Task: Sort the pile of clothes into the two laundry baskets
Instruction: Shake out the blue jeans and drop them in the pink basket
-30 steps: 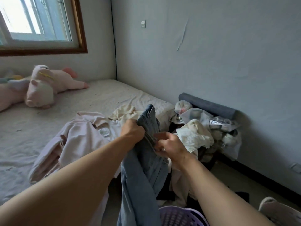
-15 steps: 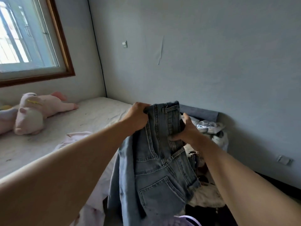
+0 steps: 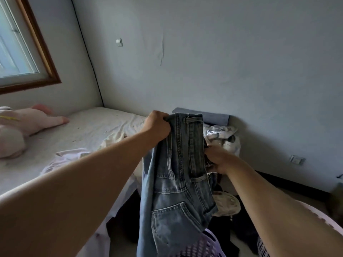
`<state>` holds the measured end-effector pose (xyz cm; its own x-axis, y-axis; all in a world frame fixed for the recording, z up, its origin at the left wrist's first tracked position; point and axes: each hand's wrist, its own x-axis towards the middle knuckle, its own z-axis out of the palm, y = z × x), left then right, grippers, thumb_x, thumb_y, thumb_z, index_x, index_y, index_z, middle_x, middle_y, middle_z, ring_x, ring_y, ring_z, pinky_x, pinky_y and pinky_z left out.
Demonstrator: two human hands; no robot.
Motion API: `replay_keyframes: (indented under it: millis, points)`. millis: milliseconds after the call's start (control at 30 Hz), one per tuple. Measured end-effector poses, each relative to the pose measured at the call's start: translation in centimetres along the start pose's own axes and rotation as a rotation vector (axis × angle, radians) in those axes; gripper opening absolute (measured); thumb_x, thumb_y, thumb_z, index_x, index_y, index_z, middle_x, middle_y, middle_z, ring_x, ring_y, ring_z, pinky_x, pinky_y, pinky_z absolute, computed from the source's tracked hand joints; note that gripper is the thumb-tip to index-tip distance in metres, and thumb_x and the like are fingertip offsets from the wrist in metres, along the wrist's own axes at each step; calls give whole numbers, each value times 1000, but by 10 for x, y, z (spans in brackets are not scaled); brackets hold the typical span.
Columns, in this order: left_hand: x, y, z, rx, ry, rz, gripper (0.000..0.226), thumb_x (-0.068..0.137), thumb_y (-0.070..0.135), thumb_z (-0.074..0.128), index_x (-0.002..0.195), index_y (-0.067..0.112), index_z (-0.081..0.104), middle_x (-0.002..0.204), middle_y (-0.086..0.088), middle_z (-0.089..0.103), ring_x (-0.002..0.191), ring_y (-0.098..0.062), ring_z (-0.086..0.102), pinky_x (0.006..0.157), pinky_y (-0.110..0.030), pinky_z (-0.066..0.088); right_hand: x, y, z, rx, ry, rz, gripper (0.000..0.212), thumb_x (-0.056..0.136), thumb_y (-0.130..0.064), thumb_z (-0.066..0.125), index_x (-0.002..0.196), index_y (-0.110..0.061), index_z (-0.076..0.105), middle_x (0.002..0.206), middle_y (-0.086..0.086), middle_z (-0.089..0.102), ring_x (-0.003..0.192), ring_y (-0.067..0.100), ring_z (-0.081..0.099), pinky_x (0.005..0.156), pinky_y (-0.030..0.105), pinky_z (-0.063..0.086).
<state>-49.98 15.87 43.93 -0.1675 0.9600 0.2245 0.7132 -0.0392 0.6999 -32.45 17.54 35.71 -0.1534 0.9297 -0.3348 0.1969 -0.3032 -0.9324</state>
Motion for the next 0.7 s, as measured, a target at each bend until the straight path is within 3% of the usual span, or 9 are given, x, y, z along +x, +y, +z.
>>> replay_keyframes:
  millis: [133,167,233,300,367,467,567,600,700]
  points:
    - [-1,14,12,-50,11,-26,32,76,-8,38,60,15,54,58,1,46,61,-19,45,47,-20,30,-20,3,-22,384,-162,-19,40,94,-26,47,63,-9,64,47,4,60,40,14,58,43,18,48]
    - [-2,17,15,-62,12,-30,33,77,-7,38,60,15,54,58,1,46,59,-17,44,45,-21,30,-25,5,-29,453,-228,-31,39,91,-34,53,66,-8,69,57,7,66,49,17,64,49,21,52]
    - [-4,21,22,-93,19,-33,31,78,-7,38,64,14,56,59,1,46,61,-17,44,49,-21,33,-34,12,-38,436,-298,-33,34,71,-37,74,92,-11,74,92,12,74,83,25,72,77,35,56]
    - [-10,25,32,-118,8,-38,29,78,-8,37,72,11,59,63,-2,50,67,-20,48,55,-23,36,-32,23,-47,241,-245,-14,51,67,-12,78,116,-9,65,113,16,69,106,32,65,96,49,47]
    - [-14,26,42,-127,-30,-30,30,77,-9,37,72,11,60,69,-6,54,74,-24,53,60,-23,37,-29,29,-50,75,-92,-27,57,71,12,68,124,-4,58,118,20,65,114,35,59,103,54,41]
    - [-23,23,55,-79,-80,-38,26,80,-6,39,70,11,56,80,-13,61,89,-31,60,65,-23,39,-23,37,-58,-44,55,-49,46,72,10,71,116,-2,64,115,20,66,109,34,61,102,54,42]
    - [-29,12,66,63,-141,-83,24,83,0,42,94,4,63,105,-19,65,103,-33,61,75,-29,46,-31,44,-58,-59,135,6,36,76,5,72,111,-2,66,111,9,66,106,25,60,101,38,42]
    - [-32,6,70,109,-183,-109,23,83,2,44,97,3,63,102,-18,64,101,-33,62,75,-29,47,-34,47,-55,-78,135,29,35,79,4,69,113,-2,65,109,4,63,103,20,57,96,30,40]
    - [-43,-13,79,210,-299,-198,8,79,4,52,71,4,53,73,-6,55,69,-24,59,56,-24,45,-34,59,-42,-60,135,70,37,83,5,66,119,1,60,115,8,61,106,25,57,87,30,40]
